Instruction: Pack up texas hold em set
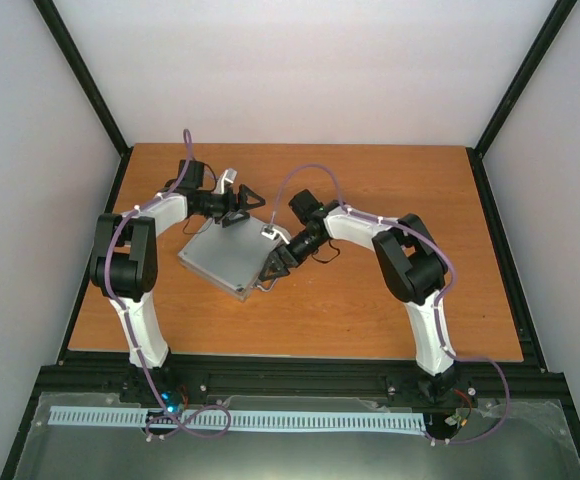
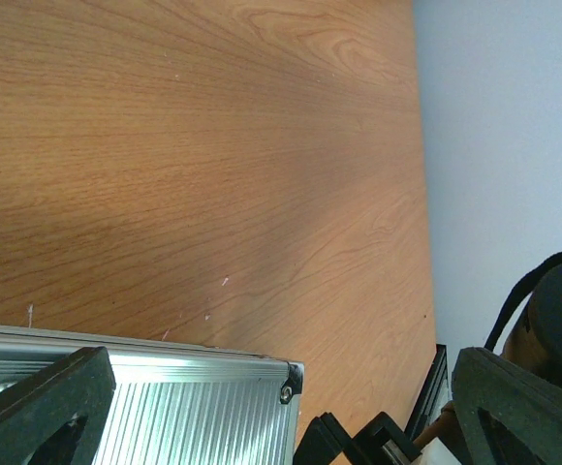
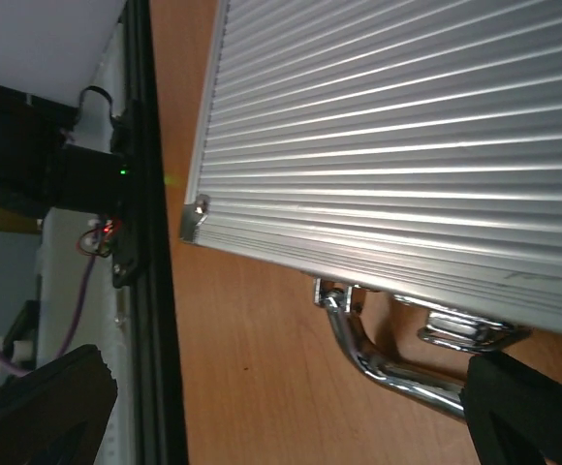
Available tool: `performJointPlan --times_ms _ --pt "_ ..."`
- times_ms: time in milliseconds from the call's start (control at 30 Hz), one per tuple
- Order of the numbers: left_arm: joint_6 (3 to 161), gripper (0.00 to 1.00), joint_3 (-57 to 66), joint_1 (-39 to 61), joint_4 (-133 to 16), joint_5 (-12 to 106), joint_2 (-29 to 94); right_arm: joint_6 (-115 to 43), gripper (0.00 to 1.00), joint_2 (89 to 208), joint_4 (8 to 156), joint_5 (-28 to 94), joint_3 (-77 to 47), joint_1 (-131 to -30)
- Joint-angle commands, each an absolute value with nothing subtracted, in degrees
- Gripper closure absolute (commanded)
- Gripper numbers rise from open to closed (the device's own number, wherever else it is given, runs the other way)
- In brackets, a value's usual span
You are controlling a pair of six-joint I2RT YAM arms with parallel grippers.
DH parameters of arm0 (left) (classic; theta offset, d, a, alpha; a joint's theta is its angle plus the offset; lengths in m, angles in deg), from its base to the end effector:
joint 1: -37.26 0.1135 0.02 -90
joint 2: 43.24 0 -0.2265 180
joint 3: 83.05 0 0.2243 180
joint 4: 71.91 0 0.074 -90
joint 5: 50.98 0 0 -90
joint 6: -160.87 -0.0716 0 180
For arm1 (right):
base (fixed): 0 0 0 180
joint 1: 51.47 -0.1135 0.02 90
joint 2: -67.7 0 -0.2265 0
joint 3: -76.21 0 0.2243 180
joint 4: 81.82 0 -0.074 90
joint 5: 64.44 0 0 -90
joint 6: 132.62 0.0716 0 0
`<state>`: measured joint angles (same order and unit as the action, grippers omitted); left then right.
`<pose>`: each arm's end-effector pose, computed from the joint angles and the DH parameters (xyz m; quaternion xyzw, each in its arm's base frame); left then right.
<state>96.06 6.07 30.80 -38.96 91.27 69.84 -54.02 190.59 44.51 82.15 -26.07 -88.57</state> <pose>0.3693 -0.0988 0.1321 -0.0163 0.8696 -0.4758 0.1309 0.2700 0.2791 0.1156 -0.4174 0.7687 0.4846 0.0130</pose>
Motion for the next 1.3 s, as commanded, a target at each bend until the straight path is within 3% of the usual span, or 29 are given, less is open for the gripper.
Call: performJointPlan --times_ms 0,433,1000,1267 --pt "94.07 0.0 -0.1 31.11 -29.06 72.98 79.09 -55.81 0.02 191.61 43.39 88.56 -27.51 -88.3" --pt "94.32 0.0 0.26 31.18 -29.15 73.29 79.06 -50.91 0.02 190.17 45.26 70.11 -23.85 -88.3" --pt "93.86 0.0 0.99 31.2 -29.06 73.02 80.36 -48.02 0.02 193.28 49.34 67.83 -26.12 -91.05" --pt "93.46 0.0 1.28 31.19 -27.05 72.77 80.35 -44.29 0.01 194.41 52.53 59.33 -27.59 -95.46"
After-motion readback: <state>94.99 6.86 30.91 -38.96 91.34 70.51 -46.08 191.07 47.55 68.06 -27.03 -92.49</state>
